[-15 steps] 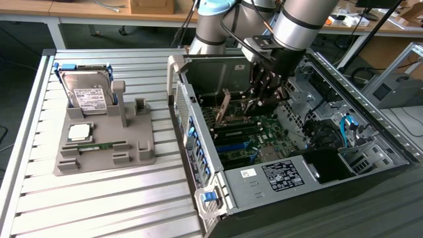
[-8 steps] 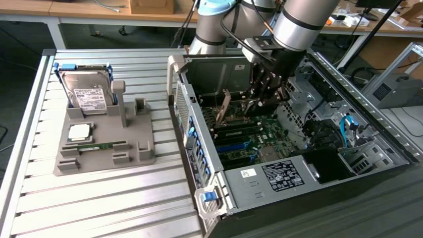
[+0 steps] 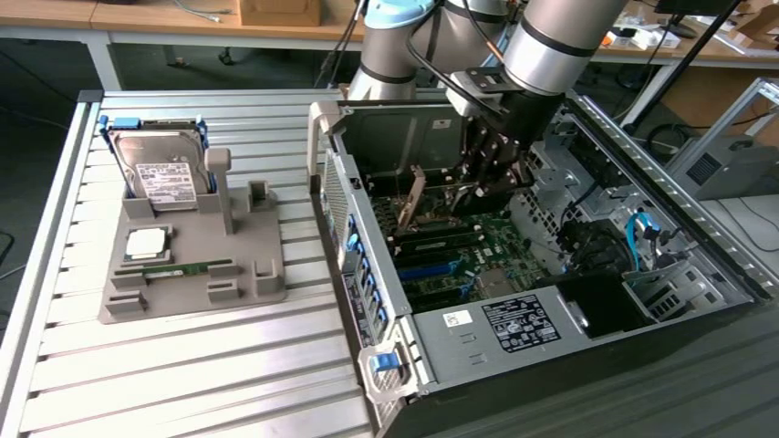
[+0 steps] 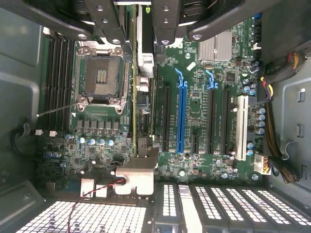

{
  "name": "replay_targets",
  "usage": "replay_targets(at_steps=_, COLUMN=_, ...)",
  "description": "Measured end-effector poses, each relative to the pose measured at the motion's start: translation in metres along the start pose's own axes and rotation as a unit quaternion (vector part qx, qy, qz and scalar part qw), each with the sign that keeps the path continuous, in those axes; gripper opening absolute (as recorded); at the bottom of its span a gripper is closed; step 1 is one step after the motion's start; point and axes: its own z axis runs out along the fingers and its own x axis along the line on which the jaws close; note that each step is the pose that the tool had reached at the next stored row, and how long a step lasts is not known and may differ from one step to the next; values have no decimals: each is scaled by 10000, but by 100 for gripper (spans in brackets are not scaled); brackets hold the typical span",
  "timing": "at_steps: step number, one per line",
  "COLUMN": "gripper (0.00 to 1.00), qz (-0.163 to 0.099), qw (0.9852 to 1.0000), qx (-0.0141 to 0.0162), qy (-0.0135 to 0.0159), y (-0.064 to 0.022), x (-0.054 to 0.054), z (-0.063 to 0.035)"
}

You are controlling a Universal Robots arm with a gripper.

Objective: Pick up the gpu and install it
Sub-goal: 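Insert the gpu into the slot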

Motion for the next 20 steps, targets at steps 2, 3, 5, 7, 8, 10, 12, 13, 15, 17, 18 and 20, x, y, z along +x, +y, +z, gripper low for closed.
replay_targets(at_steps=2, gripper=27, qz=0, qw=10000, qx=0, qy=0, y=1, x=7, z=1)
replay_targets(at_steps=3, gripper=27, qz=0, qw=10000, qx=0, qy=1, y=1, x=10, z=1)
replay_targets(at_steps=5, gripper=27, qz=-1, qw=10000, qx=0, qy=0, y=1, x=15, z=1)
replay_targets(at_steps=7, gripper=27, qz=-1, qw=10000, qx=0, qy=0, y=1, x=22, z=2)
replay_targets(at_steps=8, gripper=27, qz=-1, qw=10000, qx=0, qy=0, y=1, x=25, z=2)
replay_targets(at_steps=10, gripper=27, qz=-1, qw=10000, qx=0, qy=0, y=2, x=35, z=3)
replay_targets(at_steps=12, gripper=27, qz=-1, qw=10000, qx=0, qy=0, y=3, x=48, z=3)
replay_targets(at_steps=13, gripper=27, qz=-2, qw=10000, qx=0, qy=0, y=3, x=54, z=4)
replay_targets(at_steps=15, gripper=27, qz=-1, qw=10000, qx=0, qy=-1, y=4, x=62, z=5)
replay_targets(at_steps=17, gripper=27, qz=-2, qw=10000, qx=0, qy=0, y=6, x=66, z=7)
replay_targets(at_steps=18, gripper=27, qz=-2, qw=10000, qx=0, qy=0, y=10, x=67, z=8)
replay_targets(at_steps=20, gripper=27, qz=-2, qw=10000, qx=0, qy=0, y=23, x=83, z=12)
